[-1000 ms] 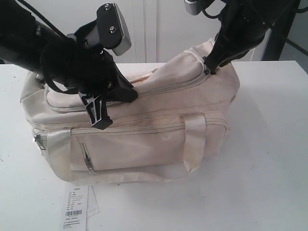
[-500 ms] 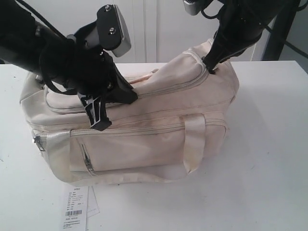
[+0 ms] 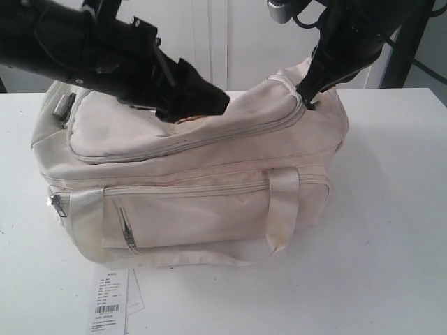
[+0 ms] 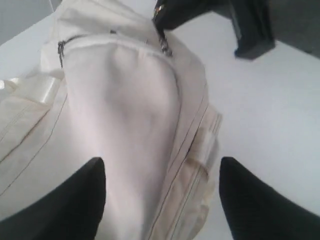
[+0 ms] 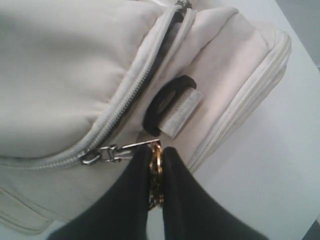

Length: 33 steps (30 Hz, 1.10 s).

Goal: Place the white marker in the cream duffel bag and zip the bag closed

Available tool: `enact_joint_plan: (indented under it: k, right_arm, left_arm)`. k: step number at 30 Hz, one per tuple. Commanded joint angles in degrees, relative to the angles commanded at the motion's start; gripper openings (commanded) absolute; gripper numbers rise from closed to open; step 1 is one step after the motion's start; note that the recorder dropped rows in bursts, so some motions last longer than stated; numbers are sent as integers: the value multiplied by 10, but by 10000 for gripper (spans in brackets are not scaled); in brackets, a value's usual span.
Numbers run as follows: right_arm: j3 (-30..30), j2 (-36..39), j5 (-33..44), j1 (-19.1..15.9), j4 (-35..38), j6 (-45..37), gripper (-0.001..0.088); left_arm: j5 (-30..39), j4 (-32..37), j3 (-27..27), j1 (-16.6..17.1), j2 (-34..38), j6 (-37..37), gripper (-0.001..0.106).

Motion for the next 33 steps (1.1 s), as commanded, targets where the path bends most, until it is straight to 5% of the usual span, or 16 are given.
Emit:
enact_joint_plan:
  k: [6,23,29,33]
  right_arm:
    - [0,0,1,0,0,0,0]
    - [0,0,2,0,0,0,0]
    - [0,0,2,0,0,0,0]
    - [0,0,2,0,0,0,0]
  left_arm:
    - [-145,-2,0,-90,50,39,668]
    - [-234,48,-24,-115,161,82,622]
    - [-252,60,-24,-115,167,100,306]
    - [-238,60,-24,-115,178,124,231]
